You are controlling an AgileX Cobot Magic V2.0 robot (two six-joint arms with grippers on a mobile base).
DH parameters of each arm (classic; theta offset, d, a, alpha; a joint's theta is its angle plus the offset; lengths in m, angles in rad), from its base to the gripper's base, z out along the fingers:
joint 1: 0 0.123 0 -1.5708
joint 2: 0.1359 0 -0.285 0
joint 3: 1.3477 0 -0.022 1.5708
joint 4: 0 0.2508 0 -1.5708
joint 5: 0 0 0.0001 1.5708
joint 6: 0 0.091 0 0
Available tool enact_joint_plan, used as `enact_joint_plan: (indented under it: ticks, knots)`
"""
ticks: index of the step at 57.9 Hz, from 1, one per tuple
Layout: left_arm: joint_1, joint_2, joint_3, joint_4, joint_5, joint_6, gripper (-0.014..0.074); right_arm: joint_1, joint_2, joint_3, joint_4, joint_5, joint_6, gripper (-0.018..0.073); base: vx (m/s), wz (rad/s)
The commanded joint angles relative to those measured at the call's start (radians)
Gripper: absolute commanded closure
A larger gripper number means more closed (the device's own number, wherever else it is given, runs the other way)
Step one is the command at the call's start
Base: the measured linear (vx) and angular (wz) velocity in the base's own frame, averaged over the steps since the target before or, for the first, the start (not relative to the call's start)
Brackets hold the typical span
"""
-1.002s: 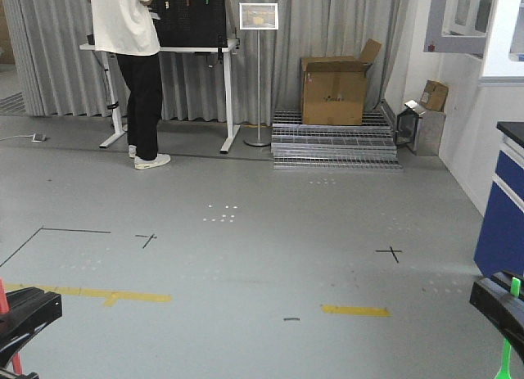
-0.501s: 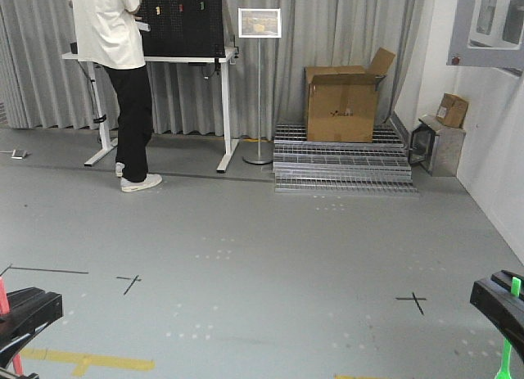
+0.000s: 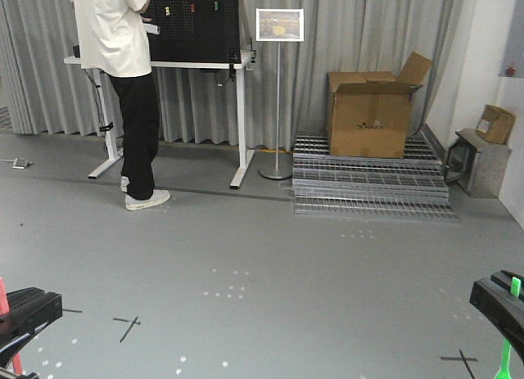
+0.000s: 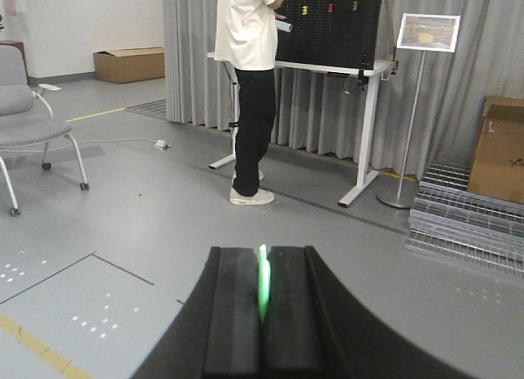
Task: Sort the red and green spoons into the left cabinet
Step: 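Drive the base across the floor toward the grey cabinet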
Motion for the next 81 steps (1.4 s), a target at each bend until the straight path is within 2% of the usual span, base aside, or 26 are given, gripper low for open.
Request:
enact_joint_plan:
  ticks: [1,81]
  knots:
    - [-0.004,-0.005,-0.031,-0.006,-0.079,-0.001,0.0596,0.003,-0.003,-0.030,-0.002,-0.087,-0.006,0.0561,0.60,0.10]
    - [-0.004,-0.005,-0.031,-0.006,-0.076,-0.001,0.0596,0.003,-0.002,-0.030,-0.002,-0.086,-0.006,0.0561,0.58,-0.03]
